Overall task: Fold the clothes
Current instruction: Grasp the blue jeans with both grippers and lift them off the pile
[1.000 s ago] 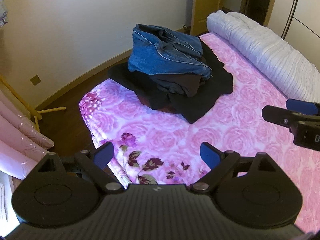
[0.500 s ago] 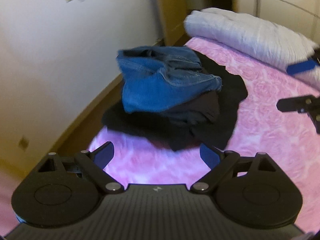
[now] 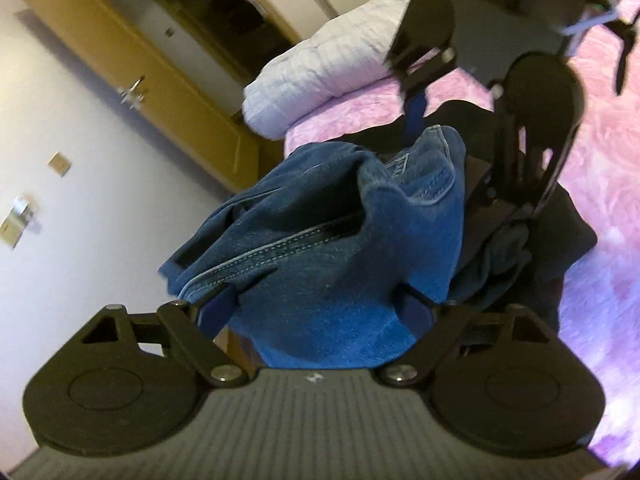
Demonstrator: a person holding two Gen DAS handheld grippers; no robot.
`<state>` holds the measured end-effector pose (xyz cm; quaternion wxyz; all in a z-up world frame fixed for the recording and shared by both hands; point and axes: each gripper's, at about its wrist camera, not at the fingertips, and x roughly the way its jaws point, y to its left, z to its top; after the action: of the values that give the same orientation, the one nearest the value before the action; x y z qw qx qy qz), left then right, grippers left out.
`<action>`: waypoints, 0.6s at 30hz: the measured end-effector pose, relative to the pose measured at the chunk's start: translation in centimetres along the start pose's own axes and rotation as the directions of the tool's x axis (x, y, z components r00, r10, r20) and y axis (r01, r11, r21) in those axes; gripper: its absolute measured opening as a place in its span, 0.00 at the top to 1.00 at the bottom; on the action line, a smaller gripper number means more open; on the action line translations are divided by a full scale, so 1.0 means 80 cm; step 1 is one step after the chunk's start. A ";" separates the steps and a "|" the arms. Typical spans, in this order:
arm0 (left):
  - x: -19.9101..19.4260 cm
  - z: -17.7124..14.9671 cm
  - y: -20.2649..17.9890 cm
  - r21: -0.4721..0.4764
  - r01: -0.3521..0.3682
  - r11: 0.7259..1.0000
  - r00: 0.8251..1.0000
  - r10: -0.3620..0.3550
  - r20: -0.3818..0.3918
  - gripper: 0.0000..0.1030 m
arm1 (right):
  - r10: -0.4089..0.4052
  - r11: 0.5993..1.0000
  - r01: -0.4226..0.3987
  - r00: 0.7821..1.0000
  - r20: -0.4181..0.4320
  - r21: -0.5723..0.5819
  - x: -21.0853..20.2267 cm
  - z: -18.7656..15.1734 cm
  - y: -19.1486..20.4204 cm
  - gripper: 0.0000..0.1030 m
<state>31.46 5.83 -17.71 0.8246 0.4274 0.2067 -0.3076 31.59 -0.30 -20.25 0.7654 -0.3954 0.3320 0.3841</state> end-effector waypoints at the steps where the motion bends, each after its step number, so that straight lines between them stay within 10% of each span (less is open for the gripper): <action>1: 0.004 -0.003 0.002 0.007 0.016 1.000 1.000 -0.016 0.011 0.24 | 0.015 1.000 -0.015 1.000 -0.009 -0.007 0.009 0.001 -0.002 0.54; 7: -0.014 0.017 0.052 -0.116 0.083 0.990 0.992 -0.071 0.104 0.57 | -0.005 0.999 0.005 1.000 0.006 0.044 -0.014 0.020 -0.035 0.83; 18: -0.143 0.184 0.073 -0.119 0.177 0.977 0.918 -0.120 0.377 0.66 | -0.194 0.946 0.132 0.962 0.193 0.296 -0.278 -0.030 -0.104 0.86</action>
<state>28.33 -0.02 0.66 0.8528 0.2816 0.1032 -0.4276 27.38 -12.88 -0.44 0.8748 -0.2646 0.2626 0.3096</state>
